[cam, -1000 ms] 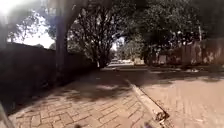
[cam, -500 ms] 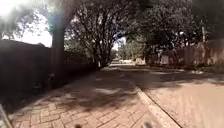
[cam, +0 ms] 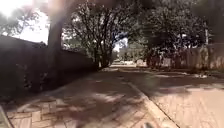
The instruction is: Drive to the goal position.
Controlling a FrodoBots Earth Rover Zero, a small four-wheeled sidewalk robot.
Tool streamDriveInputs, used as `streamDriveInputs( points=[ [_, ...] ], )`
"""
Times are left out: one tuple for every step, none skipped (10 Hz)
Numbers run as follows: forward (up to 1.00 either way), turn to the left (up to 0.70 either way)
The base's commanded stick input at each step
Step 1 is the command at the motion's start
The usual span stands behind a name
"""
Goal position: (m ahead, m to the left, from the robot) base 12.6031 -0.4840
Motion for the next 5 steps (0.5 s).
streamDriveInputs(
  points=[
    [0.70,0.00],
    [0.70,0.00],
    [0.70,0.00],
    [0.70,0.00],
    [0.70,0.00]
  ],
)
